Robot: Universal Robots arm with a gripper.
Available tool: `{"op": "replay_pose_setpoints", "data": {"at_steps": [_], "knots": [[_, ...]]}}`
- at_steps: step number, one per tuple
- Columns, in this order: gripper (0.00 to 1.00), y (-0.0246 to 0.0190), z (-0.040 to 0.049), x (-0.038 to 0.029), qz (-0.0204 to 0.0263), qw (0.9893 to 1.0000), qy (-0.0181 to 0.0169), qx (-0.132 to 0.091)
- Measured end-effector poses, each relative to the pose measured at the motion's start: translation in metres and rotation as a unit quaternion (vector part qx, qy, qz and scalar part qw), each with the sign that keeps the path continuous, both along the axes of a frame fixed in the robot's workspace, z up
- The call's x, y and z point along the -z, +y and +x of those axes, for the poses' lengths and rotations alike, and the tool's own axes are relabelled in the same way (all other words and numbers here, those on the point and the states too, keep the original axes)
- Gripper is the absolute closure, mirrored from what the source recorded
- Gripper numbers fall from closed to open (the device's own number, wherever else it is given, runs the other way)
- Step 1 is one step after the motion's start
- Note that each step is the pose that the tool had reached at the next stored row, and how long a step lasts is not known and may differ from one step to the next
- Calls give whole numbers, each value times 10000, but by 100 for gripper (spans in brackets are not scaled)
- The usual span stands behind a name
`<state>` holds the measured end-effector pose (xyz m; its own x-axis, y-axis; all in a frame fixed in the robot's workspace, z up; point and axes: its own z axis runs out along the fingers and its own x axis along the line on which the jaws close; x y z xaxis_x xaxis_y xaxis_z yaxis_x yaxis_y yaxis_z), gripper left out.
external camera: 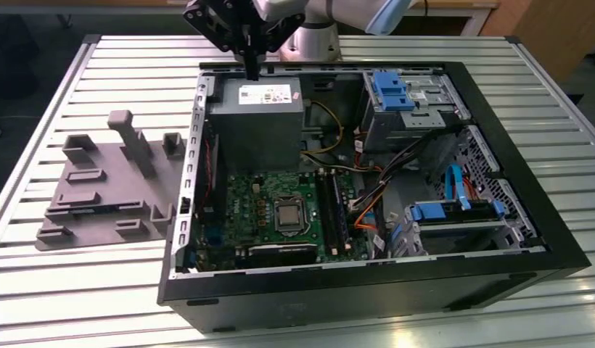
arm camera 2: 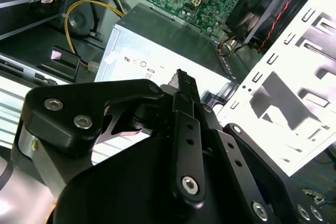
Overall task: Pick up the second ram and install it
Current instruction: 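Reach for the second ram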
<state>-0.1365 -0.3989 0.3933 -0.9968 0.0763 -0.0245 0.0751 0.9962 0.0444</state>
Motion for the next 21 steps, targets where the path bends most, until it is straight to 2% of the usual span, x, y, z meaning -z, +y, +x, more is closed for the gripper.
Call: {"op": "replay_pose_setpoints", "data": {"at_steps": [21], "knots": [[89, 0, -102, 0, 0, 10000, 0, 0]]}}
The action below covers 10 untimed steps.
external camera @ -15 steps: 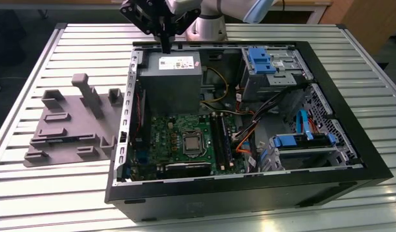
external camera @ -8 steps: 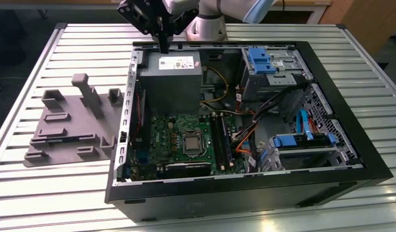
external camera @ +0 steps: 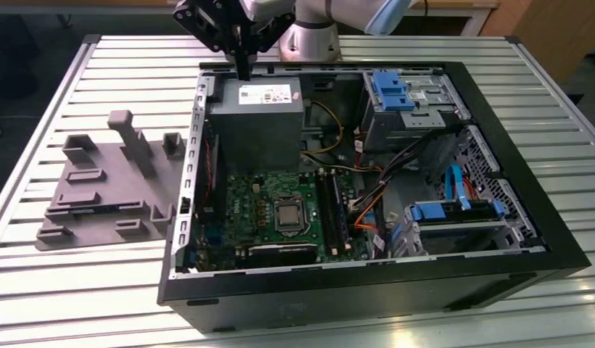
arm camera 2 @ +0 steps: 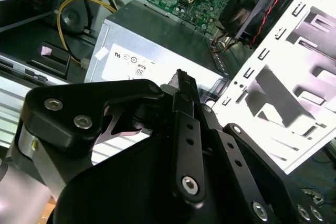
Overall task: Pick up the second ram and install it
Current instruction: 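Reach for the second ram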
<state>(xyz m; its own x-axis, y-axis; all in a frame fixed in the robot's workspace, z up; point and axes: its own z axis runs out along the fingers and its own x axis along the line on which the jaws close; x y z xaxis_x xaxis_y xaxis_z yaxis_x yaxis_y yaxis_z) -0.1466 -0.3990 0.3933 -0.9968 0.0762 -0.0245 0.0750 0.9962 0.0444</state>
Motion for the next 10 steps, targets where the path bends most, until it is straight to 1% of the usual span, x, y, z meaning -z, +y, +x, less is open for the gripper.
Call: {"op": "replay_pose_setpoints", "data": {"at_steps": [10], "knots": [[89, 0, -29, 0, 0, 10000, 0, 0]]}}
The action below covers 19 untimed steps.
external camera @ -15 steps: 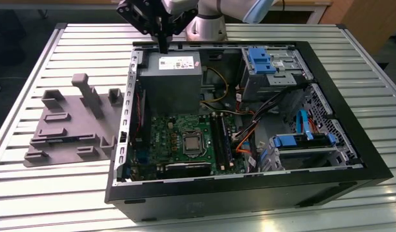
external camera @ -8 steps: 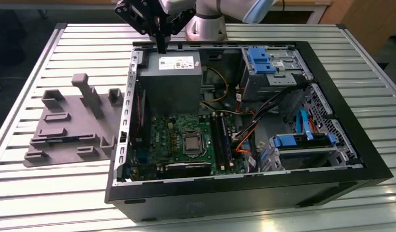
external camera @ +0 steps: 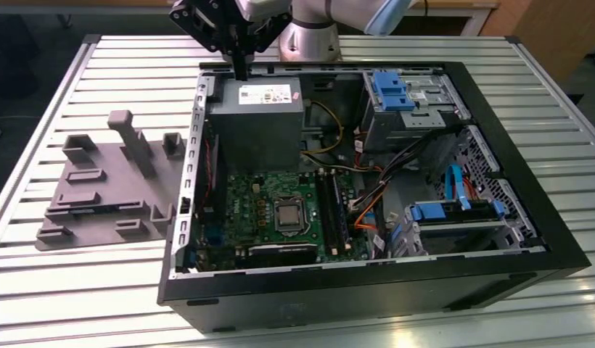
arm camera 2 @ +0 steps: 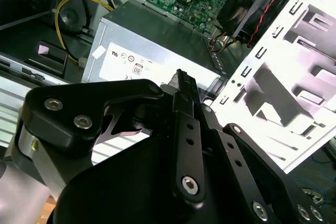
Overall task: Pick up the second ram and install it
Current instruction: 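Reach for the second ram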
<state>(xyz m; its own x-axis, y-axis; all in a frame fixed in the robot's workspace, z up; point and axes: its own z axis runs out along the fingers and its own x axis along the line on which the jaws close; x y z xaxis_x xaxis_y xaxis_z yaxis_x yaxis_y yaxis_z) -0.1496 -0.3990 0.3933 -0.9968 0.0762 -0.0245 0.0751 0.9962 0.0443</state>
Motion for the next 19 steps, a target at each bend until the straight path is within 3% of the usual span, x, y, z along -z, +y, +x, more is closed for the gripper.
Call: {"op": "replay_pose_setpoints", "data": {"at_steps": [19], "knots": [[89, -1, -65, 0, 0, 10000, 0, 0]]}}
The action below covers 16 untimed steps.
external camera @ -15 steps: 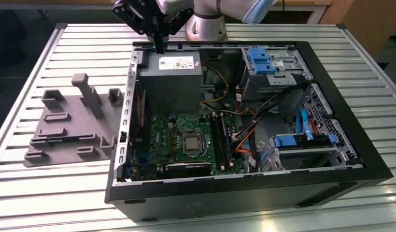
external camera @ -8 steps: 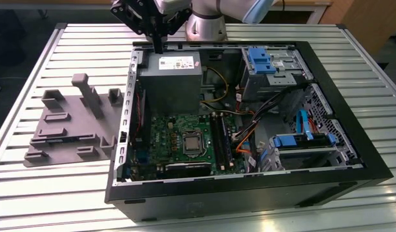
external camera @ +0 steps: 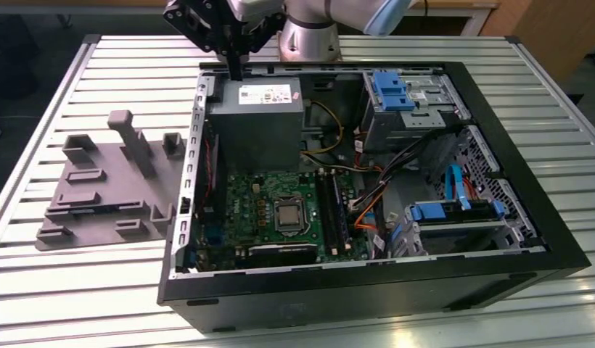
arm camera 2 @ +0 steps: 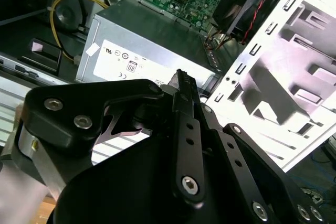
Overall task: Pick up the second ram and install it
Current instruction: 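Reach for the second ram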
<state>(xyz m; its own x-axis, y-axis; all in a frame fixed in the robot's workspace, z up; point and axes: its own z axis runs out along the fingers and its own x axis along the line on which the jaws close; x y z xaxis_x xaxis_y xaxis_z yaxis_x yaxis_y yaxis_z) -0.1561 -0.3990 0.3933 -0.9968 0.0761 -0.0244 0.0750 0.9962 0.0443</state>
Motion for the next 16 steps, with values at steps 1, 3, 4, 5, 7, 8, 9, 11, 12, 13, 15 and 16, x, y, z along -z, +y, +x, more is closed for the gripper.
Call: {"op": "replay_pose_setpoints", "data": {"at_steps": [1, 3, 4, 5, 7, 8, 9, 11, 12, 13, 15, 16], "knots": [[89, 0, -5, 0, 0, 10000, 0, 0], [89, 0, -13, 0, 0, 10000, 0, 1], [89, 0, -17, 0, 0, 10000, 0, 0], [89, 0, -22, 0, 0, 10000, 0, 0], [89, 0, -30, 0, 0, 10000, 0, 0], [89, 0, -35, 0, 0, 10000, 0, 0], [89, 0, -40, 0, 0, 10000, 0, 0], [89, 0, -50, 0, 0, 10000, 0, 0], [89, 0, -55, 0, 0, 10000, 0, 0], [89, 0, -61, 0, 0, 10000, 0, 0], [89, 0, -73, 0, 0, 10000, 0, 0], [89, 0, -80, 0, 0, 10000, 0, 0]]}}
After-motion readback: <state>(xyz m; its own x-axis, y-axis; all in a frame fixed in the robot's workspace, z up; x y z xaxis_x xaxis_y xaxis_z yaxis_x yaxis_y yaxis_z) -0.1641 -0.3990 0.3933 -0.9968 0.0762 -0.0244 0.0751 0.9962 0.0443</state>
